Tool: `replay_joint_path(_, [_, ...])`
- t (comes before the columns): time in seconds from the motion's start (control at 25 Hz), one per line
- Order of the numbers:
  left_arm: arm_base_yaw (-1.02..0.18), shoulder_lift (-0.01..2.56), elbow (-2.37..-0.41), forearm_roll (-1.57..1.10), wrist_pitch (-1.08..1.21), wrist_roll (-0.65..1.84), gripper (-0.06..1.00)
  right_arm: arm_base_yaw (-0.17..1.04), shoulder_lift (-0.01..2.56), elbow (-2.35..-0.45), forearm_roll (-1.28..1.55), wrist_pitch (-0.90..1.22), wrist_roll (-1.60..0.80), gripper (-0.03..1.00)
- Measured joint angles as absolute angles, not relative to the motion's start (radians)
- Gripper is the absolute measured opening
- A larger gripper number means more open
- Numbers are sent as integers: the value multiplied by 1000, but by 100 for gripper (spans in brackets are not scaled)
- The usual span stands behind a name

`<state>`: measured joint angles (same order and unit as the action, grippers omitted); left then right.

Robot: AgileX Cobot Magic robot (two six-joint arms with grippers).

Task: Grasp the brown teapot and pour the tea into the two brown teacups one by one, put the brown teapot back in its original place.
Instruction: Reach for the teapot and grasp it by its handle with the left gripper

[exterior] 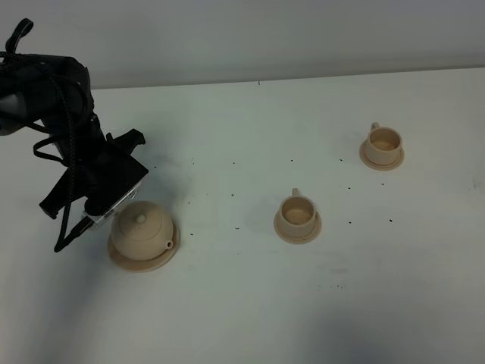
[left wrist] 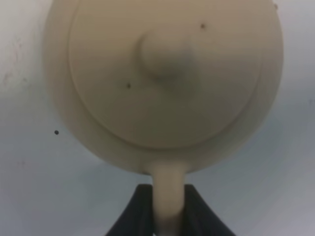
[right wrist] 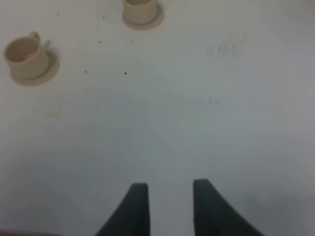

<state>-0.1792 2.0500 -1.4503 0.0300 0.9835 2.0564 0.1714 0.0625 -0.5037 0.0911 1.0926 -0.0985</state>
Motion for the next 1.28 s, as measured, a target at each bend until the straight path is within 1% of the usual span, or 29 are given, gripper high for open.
replay_joint_path(0.2, [-179, 2050, -1448, 32, 988, 2056, 13, 171, 62, -504, 91, 1093, -98, 24])
replay_joint_path(0.28, [-179, 2050, -1448, 33, 992, 2056, 15, 171, 62, -504, 91, 1093, -98, 24])
replay_joint_path(0.52, [-179, 2050, -1444, 35, 1003, 2056, 32, 171, 62, -504, 91, 1093, -98, 24])
replay_joint_path(0.64, [-179, 2050, -1444, 35, 1000, 2056, 36, 171, 62, -504, 91, 1093, -98, 24])
replay_joint_path(0.88, [-179, 2050, -1444, 56, 978, 2056, 35, 171, 62, -504, 91, 1093, -98, 24])
replay_joint_path(1.28, [-179, 2050, -1443, 73, 922, 2071, 27, 171, 62, -504, 91, 1093, -98, 24])
